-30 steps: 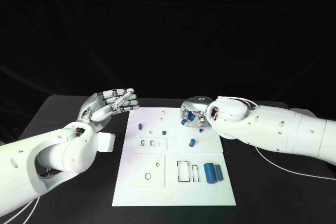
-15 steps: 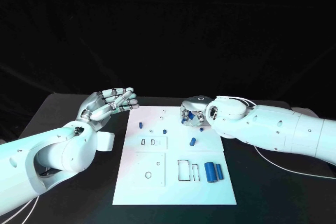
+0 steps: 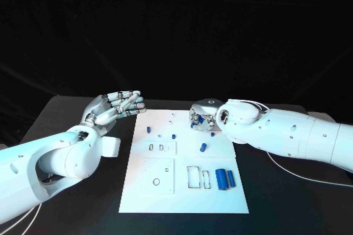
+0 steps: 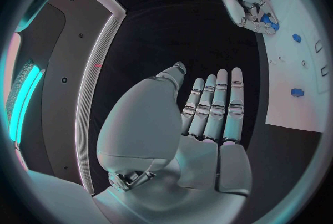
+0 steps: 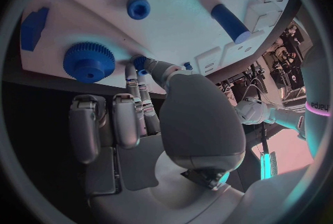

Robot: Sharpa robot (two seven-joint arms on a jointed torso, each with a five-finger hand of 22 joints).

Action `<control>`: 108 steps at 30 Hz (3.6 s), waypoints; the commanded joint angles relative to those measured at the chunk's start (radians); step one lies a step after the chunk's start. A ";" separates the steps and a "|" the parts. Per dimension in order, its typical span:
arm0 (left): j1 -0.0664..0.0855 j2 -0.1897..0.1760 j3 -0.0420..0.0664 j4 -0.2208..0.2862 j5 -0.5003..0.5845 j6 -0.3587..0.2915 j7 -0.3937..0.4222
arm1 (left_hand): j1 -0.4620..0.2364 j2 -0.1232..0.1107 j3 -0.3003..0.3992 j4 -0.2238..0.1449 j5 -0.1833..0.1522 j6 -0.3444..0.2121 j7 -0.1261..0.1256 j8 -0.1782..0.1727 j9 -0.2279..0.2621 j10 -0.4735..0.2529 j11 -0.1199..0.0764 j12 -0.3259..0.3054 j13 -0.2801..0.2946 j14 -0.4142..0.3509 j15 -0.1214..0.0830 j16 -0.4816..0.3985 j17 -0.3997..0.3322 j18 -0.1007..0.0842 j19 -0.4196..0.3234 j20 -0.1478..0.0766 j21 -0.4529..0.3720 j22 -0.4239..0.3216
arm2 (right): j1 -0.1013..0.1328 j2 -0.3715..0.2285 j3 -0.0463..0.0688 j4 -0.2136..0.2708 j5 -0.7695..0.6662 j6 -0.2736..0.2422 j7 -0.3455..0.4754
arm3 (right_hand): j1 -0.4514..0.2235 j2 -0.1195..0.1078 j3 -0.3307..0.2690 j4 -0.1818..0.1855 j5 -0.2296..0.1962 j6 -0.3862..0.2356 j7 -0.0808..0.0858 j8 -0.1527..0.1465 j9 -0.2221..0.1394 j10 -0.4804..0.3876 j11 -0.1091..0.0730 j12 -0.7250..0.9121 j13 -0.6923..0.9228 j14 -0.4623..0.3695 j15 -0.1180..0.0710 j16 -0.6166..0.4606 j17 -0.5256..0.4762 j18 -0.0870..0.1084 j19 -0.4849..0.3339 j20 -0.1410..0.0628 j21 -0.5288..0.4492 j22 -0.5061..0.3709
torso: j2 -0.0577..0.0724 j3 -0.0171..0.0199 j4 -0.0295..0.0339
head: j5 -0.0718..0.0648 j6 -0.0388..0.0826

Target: Assemble the parts on the task board

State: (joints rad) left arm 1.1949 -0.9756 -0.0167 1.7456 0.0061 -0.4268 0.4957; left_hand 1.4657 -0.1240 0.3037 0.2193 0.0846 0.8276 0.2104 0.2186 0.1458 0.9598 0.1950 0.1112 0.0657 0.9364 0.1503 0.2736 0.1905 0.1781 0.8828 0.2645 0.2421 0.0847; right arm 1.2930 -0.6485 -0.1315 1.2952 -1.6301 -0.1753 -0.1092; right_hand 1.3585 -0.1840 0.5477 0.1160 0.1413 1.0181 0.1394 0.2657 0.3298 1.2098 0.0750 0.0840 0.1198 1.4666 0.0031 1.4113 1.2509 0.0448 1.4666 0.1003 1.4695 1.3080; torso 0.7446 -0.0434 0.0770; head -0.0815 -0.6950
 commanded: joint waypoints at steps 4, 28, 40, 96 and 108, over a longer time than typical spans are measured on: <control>0.002 0.001 0.001 0.002 -0.005 0.020 0.001 | -0.004 -0.005 0.007 0.002 -0.006 -0.005 0.043 -0.005 -0.001 -0.002 0.005 -0.008 -0.001 0.003 0.004 -0.005 0.002 0.006 0.005 0.001 0.004 -0.001 | -0.005 -0.005 -0.002 0.012 -0.019 -0.044 -0.008 | 0.009 0.010 0.018 -0.012 0.011 0.011 -0.004 0.015 0.014 0.020 -0.003 0.001 0.008 0.046 -0.010 0.006 -0.002 -0.018 0.052 -0.006 0.021 0.143 | 0.000 -0.0008 0.0000 | 0.001 0.000; 0.002 0.006 0.001 0.001 -0.005 0.025 0.000 | -0.004 -0.003 0.009 0.001 -0.007 -0.006 0.043 -0.006 -0.002 -0.003 0.005 -0.010 -0.001 0.003 0.005 -0.005 0.002 0.006 0.005 0.001 0.004 -0.002 | 0.005 0.072 0.005 -0.033 -0.024 -0.295 -0.028 | 0.001 0.010 0.028 -0.023 0.040 0.011 -0.004 0.026 0.033 0.032 -0.006 -0.001 0.016 0.046 -0.013 0.010 -0.001 -0.022 0.059 -0.007 0.036 0.165 | 0.004 -0.0027 0.0074 | 0.002 0.015; 0.003 0.007 0.001 0.007 -0.005 0.025 -0.001 | -0.004 -0.003 0.009 0.001 -0.007 -0.006 0.043 -0.006 -0.002 -0.003 0.005 -0.010 -0.001 0.003 0.005 -0.005 0.002 0.006 0.005 0.001 0.004 -0.002 | -0.007 0.148 0.005 -0.124 -0.006 -0.289 -0.014 | -0.003 0.008 0.027 -0.022 0.040 0.009 -0.004 0.026 0.035 0.031 -0.005 -0.003 0.017 0.046 -0.012 0.010 -0.003 -0.022 0.058 -0.007 0.035 0.163 | 0.008 -0.0056 0.0097 | 0.007 0.015; 0.016 0.002 0.002 0.002 -0.004 0.026 -0.005 | -0.004 -0.002 0.014 -0.003 -0.007 -0.007 0.040 -0.009 -0.003 -0.002 0.004 -0.014 0.000 0.003 0.005 -0.007 0.004 0.006 0.007 0.001 0.002 -0.004 | -0.003 0.006 0.018 -0.001 0.112 -0.332 -0.022 | -0.062 -0.045 -0.043 0.011 0.045 -0.094 0.043 -0.066 0.026 -0.057 0.032 0.044 0.008 0.035 0.019 0.003 -0.039 0.009 -0.004 0.023 -0.069 0.029 | 0.011 -0.0042 -0.0030 | 0.000 0.026; 0.016 0.001 0.002 0.000 -0.004 0.035 -0.001 | -0.004 -0.002 0.020 -0.007 -0.008 0.002 0.029 -0.005 -0.001 0.009 -0.002 -0.013 0.001 0.001 0.002 -0.010 0.006 0.007 0.008 0.000 0.002 -0.006 | 0.034 -0.153 0.025 0.056 0.356 -0.117 -0.051 | -0.058 -0.038 -0.237 0.073 0.086 -0.204 0.012 0.025 0.085 0.119 -0.014 1.057 1.029 0.074 -0.014 0.104 0.158 -0.042 0.098 -0.009 0.093 0.252 | 0.011 0.0013 -0.0150 | -0.004 0.029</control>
State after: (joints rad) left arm 1.2095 -0.9772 -0.0160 1.7449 0.0060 -0.4145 0.4849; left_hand 1.4657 -0.1239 0.3162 0.2124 0.0812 0.8275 0.2104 0.2132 0.1441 0.9635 0.1912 0.1014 0.0656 0.9363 0.1503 0.2698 0.1949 0.1781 0.8827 0.2646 0.2421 0.0804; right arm 1.3271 -0.7999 -0.1062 1.3569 -1.3493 -0.4009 -0.1374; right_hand 1.2985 -0.2335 0.3222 0.1808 0.2266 0.8231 0.1480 0.2813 0.4108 1.3204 0.0598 1.0654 1.0720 1.4664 -0.0214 1.5081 1.3082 0.0216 1.4656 0.0809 1.5590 1.3081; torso 0.7543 -0.0451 0.0645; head -0.0876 -0.6648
